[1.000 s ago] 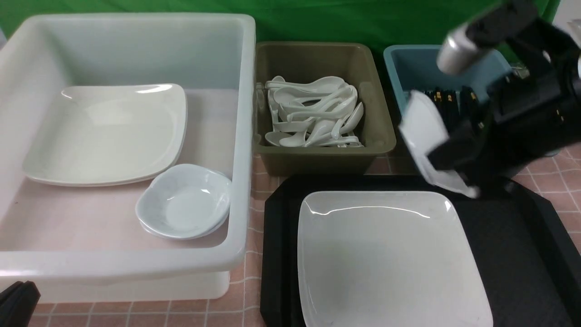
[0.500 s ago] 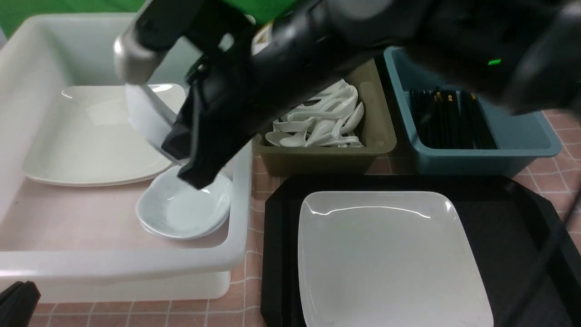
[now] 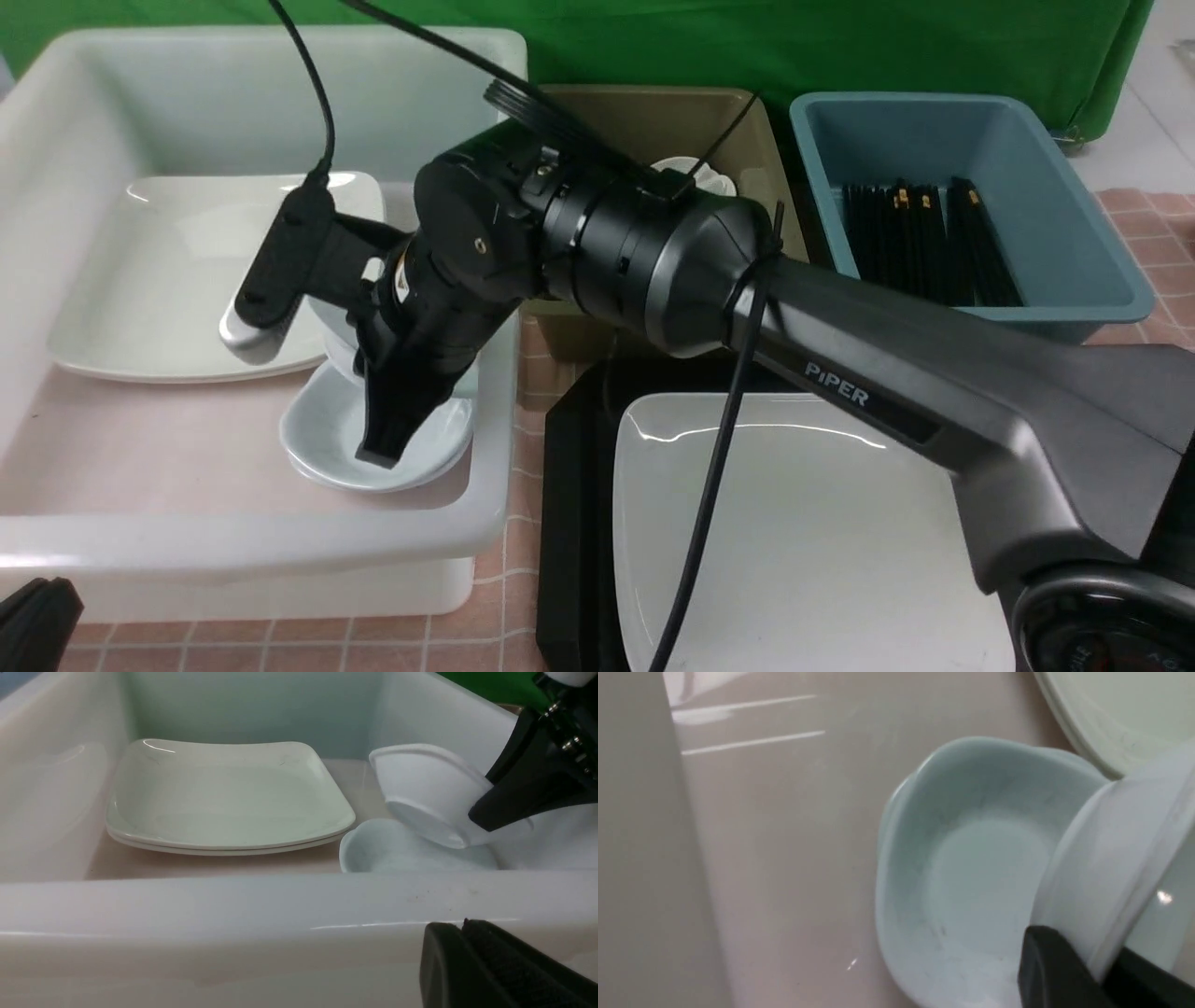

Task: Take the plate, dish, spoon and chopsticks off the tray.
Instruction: Use the right arm to put the small plate into the large storage box on the left

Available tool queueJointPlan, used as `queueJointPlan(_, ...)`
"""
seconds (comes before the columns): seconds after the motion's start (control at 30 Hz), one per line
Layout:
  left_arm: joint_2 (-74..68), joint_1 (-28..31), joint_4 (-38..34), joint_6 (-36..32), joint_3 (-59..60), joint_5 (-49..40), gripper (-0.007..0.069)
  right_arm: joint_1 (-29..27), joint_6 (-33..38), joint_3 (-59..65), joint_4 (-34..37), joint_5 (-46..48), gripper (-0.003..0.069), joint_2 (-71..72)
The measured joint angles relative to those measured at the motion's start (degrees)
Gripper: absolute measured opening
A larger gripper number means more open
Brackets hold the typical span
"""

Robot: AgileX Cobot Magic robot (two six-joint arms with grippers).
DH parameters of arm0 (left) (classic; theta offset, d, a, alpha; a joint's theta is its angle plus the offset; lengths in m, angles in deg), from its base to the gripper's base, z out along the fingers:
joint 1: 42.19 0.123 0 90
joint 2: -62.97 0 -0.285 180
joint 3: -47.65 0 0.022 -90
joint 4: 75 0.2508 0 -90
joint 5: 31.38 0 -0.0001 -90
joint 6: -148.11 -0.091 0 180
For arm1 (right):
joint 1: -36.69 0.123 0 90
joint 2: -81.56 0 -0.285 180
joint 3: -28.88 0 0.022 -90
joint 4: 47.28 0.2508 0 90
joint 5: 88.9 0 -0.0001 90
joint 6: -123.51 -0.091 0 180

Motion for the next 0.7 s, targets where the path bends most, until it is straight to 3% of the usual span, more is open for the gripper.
queueJointPlan(0.4,0.0,0.0,0.0,0.05,0.0,0.0,0.0021,0.0,-1.63,-0.09,-0.07,-0.59,0.0372,0.0)
queueJointPlan(0.7,0.0,0.0,0.0,0.05,0.0,0.0,0.0021,0.0,-5.84,-0.09,-0.2,5.35,0.0393,3.59)
